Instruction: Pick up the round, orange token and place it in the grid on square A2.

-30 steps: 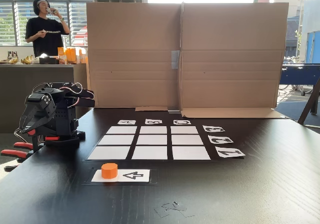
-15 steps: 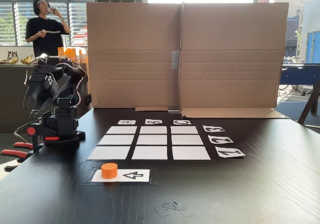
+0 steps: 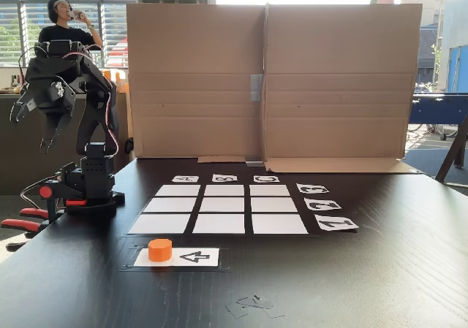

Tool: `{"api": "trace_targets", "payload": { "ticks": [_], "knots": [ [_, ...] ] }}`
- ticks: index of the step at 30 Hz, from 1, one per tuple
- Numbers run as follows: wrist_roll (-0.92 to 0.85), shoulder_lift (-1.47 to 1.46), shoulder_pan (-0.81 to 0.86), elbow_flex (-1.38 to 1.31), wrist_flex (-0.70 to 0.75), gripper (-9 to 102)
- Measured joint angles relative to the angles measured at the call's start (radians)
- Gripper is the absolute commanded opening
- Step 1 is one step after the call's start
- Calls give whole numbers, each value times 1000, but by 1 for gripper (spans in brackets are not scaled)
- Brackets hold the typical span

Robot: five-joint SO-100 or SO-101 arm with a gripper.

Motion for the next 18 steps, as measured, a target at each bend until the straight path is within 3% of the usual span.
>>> {"api": "trace_targets", "payload": {
  "ticks": [18],
  "knots": [
    [71, -272, -227, -35, 18, 41]
  ]
}}
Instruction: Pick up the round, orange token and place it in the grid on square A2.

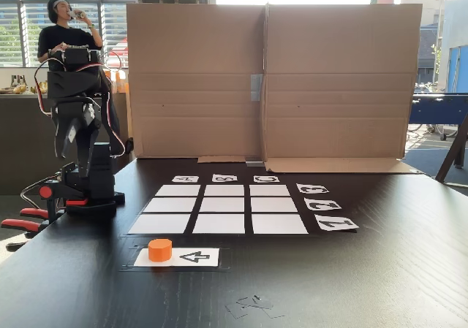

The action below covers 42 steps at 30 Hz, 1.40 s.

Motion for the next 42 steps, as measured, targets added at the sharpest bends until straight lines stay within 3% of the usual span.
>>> {"api": "trace_targets", "payload": {
  "ticks": [42],
  "knots": [
    [106, -491, -273, -229, 0, 49]
  ]
}}
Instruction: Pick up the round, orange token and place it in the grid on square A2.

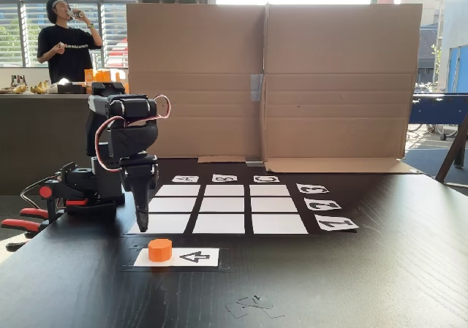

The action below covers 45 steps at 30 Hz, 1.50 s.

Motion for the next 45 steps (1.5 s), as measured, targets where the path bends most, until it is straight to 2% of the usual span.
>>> {"api": "trace_targets", "payload": {
  "ticks": [17, 39, 42, 45],
  "knots": [
    [15, -120, -52, 0, 0, 51],
    [28, -270, -52, -147, 0, 51],
    [32, -276, -54, -153, 0, 45],
    [32, -282, -54, -158, 0, 26]
  ]
}}
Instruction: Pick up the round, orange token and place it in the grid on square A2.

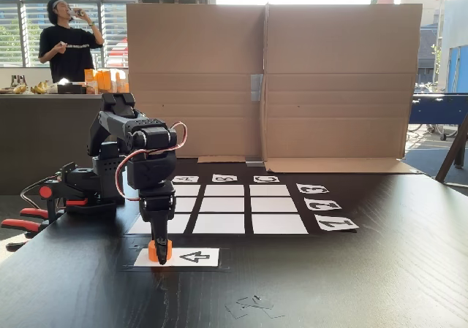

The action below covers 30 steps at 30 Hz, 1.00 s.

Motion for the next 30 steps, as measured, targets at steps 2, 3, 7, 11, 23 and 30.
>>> {"api": "trace_targets", "payload": {
  "ticks": [2, 3, 7, 11, 23, 30],
  "knots": [
    [0, -2, 0, -3, 0, 17],
    [0, -2, 0, -3, 0, 16],
    [3, -3, -3, -12, -14, -1],
    [-2, -3, -3, -14, -14, -1],
    [-29, 49, 67, 48, -41, -1],
    [-146, 245, 78, 166, -60, -1]
  ]
}}
